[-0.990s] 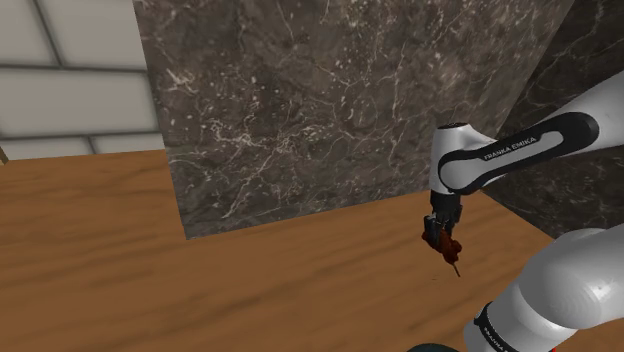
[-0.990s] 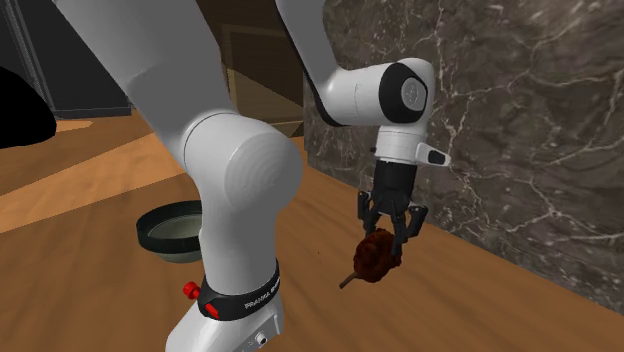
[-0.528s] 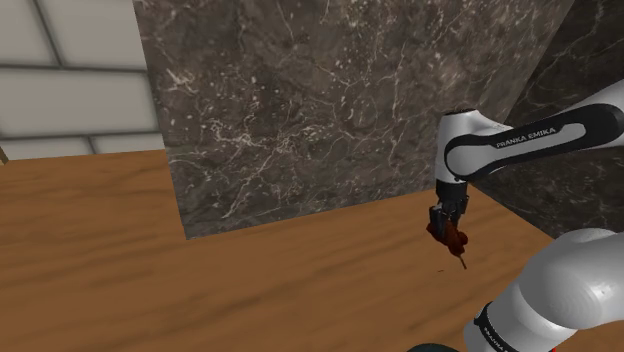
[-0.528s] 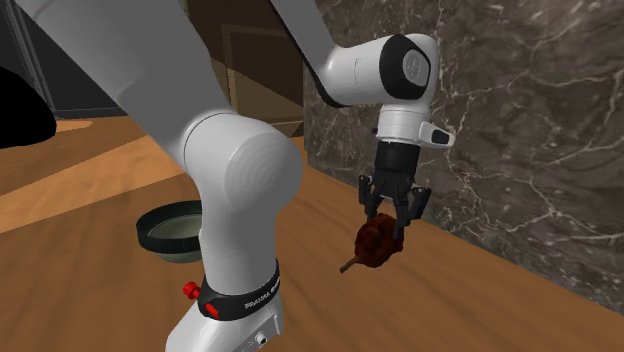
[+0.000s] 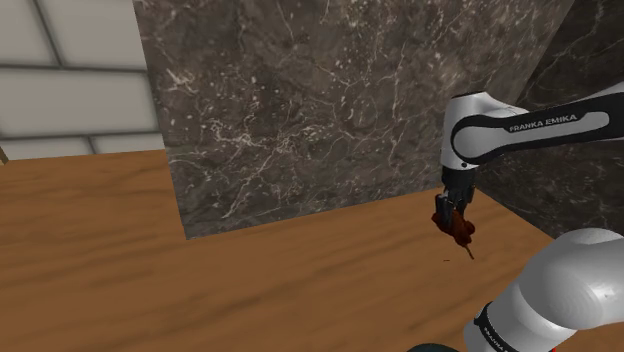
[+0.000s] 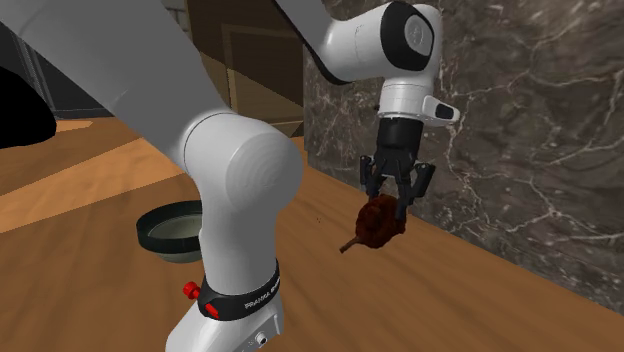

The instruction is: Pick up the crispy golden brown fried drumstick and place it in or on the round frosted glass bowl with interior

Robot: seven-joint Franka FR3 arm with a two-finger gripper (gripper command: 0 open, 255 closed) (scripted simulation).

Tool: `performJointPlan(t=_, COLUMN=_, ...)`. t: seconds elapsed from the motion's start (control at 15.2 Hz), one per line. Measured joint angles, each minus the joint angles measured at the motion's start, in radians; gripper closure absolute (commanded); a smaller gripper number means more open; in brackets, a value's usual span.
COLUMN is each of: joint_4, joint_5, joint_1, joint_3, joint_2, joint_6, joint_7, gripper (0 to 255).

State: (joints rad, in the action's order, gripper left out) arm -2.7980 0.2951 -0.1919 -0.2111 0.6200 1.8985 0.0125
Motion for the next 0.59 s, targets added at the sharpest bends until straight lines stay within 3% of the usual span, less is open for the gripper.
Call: performJointPlan(t=0.59, joint_4=0.081, joint_5=-0.017, joint_1=0.001, joint_3=0.017, joint_2=0.066, joint_6=-0.145, joint_7=0.023, gripper=255)
